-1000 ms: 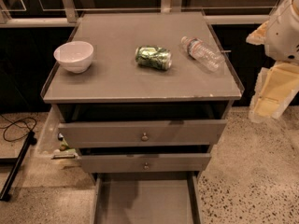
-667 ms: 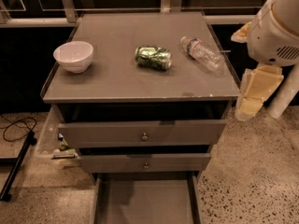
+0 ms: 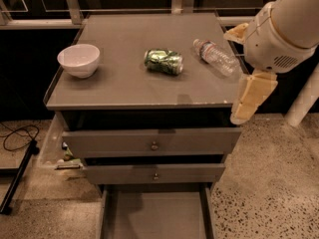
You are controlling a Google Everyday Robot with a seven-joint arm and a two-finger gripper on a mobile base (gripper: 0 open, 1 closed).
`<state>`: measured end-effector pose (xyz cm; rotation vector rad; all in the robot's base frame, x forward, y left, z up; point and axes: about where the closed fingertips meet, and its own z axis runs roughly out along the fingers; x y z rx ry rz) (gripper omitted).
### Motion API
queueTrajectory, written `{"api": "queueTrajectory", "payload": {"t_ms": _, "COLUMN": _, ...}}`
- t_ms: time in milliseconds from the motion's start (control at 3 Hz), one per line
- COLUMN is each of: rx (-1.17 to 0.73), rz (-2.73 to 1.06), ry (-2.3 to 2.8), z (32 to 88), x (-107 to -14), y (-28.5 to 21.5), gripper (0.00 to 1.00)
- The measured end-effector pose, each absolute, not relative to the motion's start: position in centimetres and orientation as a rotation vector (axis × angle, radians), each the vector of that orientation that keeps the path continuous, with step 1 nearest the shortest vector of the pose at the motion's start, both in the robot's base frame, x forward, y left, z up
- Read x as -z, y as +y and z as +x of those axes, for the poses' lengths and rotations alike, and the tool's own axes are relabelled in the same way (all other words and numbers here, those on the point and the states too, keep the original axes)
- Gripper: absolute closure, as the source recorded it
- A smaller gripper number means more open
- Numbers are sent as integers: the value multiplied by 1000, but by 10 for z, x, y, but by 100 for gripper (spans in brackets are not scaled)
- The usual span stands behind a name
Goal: Place green can into bottom drawer
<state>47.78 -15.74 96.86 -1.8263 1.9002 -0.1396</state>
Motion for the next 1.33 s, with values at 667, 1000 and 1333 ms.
{"api": "queueTrajectory", "payload": {"t_ms": 667, "rx": 91, "rz": -1871, "ry": 1781, "z": 502, "x": -971, "y": -139, "gripper": 0}}
{"api": "queueTrajectory", "payload": {"t_ms": 1000, "rx": 82, "rz": -1875, "ry": 1742, "z": 526, "x": -960, "y": -125, "gripper": 0}}
{"api": "queueTrajectory", "payload": {"t_ms": 1333, "rx": 44, "rz": -1855, "ry": 1738, "z": 565, "x": -937, "y": -114, "gripper": 0}}
